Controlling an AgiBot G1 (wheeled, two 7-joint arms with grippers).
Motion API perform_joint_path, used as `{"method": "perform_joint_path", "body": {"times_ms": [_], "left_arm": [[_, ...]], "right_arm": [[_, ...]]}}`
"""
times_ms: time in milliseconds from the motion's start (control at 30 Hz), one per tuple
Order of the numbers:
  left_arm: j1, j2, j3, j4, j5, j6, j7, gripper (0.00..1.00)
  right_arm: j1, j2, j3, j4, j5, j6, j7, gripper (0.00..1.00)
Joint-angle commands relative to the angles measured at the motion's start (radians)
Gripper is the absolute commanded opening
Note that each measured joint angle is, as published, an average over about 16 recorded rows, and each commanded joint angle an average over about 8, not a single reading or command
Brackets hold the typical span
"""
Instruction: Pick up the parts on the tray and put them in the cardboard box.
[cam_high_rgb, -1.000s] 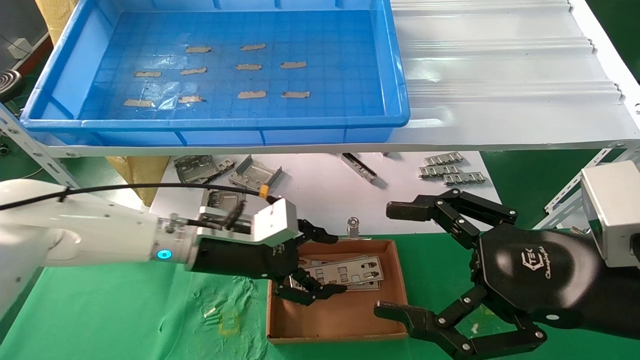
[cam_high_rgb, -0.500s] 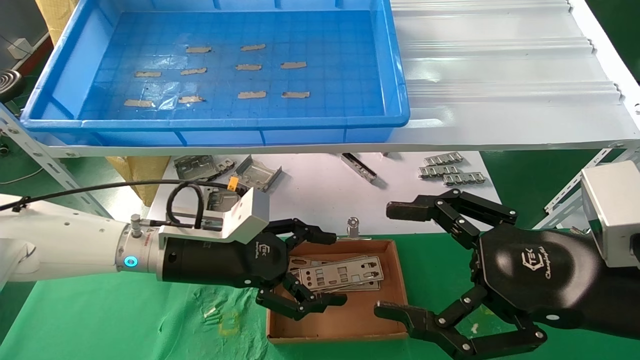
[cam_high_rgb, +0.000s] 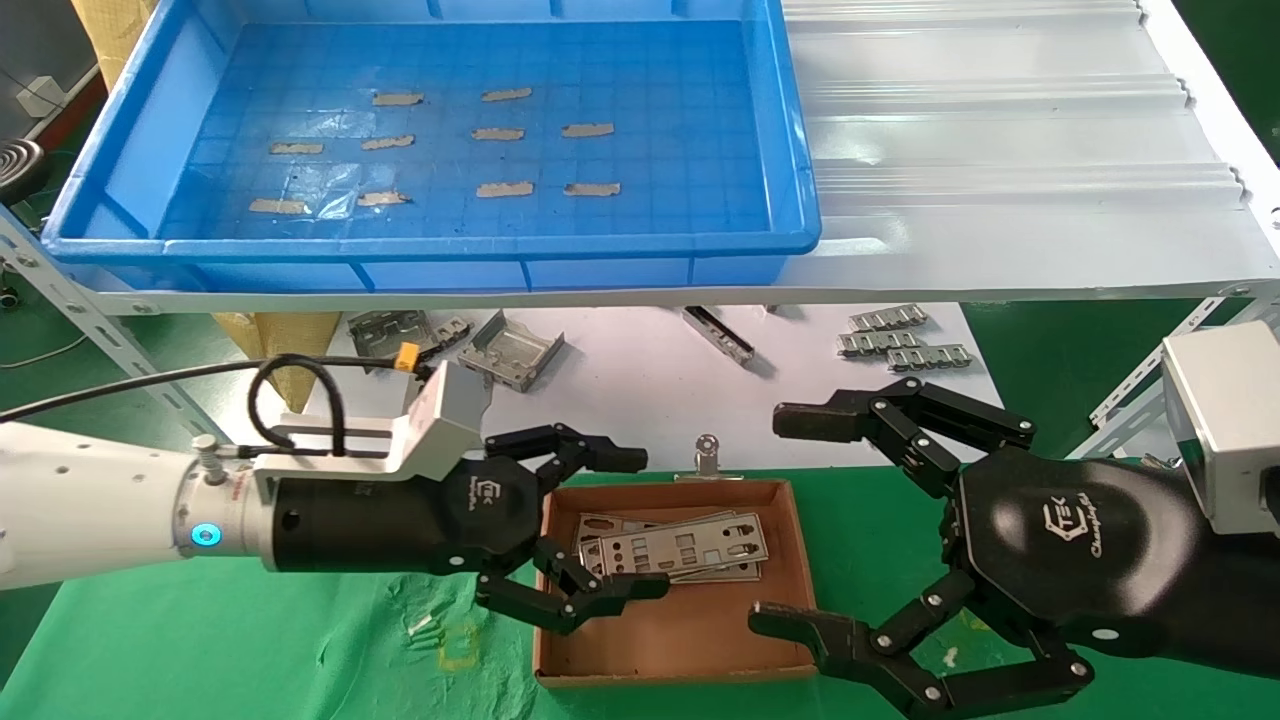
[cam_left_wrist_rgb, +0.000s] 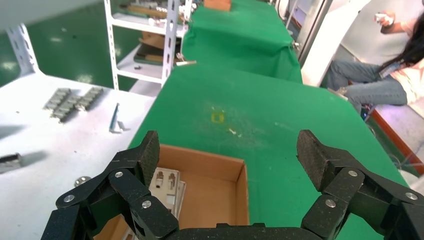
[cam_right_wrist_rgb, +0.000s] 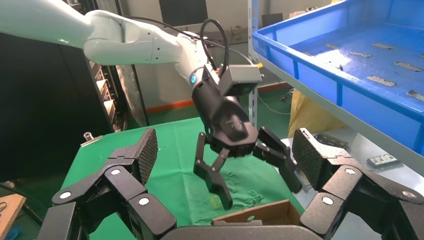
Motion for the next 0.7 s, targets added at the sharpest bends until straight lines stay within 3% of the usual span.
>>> {"method": "perform_joint_path", "body": {"times_ms": [33,700], "left_arm": [[0.016,-0.019,-0.017,-0.034,-0.009,-0.004,-0.014,1.0],[0.175,-0.212,-0.182,-0.378,-0.101,-0.042,-0.152,1.0]], "right_arm": [[0.0,0.0,0.0,0.0,0.0,0.0,0.0,1.0],[0.0,0.0,0.0,0.0,0.0,0.0,0.0,1.0]]}}
